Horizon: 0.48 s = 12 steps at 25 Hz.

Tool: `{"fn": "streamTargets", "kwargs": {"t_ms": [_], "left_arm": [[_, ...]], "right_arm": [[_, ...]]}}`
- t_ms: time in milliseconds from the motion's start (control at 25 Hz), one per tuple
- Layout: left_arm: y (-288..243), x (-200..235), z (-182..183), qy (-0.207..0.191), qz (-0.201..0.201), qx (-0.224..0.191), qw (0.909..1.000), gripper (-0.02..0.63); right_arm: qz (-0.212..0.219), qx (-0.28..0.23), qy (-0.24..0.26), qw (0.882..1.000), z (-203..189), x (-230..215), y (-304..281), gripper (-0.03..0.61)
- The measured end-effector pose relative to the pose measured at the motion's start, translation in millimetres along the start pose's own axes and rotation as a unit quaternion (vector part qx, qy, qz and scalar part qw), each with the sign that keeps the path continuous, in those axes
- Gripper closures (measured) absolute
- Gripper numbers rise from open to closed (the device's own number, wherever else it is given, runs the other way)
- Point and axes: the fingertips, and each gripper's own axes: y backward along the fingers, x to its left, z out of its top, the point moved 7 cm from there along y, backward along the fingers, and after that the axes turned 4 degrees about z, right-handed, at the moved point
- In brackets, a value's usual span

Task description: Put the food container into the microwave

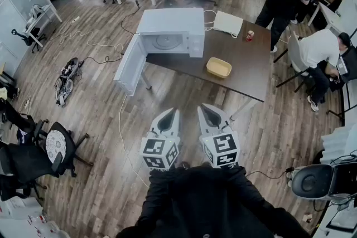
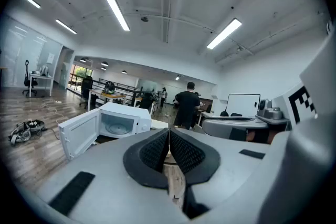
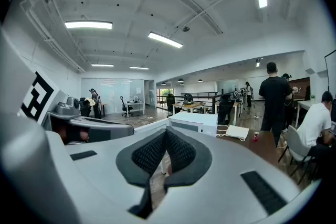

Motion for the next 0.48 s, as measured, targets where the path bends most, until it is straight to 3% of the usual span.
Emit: {"fn": "streamTargets", "kwargs": {"t_ms": [200,480], "left_arm": [[-6,3,0,0.003,-0.006,0.002,1.0,0.58],[-1,17,-6,0.005,-0.003,0.011,0.9999,0.58]], "right_arm": [[-0.016,0.001,-0.012,1.0,-2,-7,-5,0.557],[-0.005,-0.004,-0.014,1.0,-6,5,-16,0.557]]}}
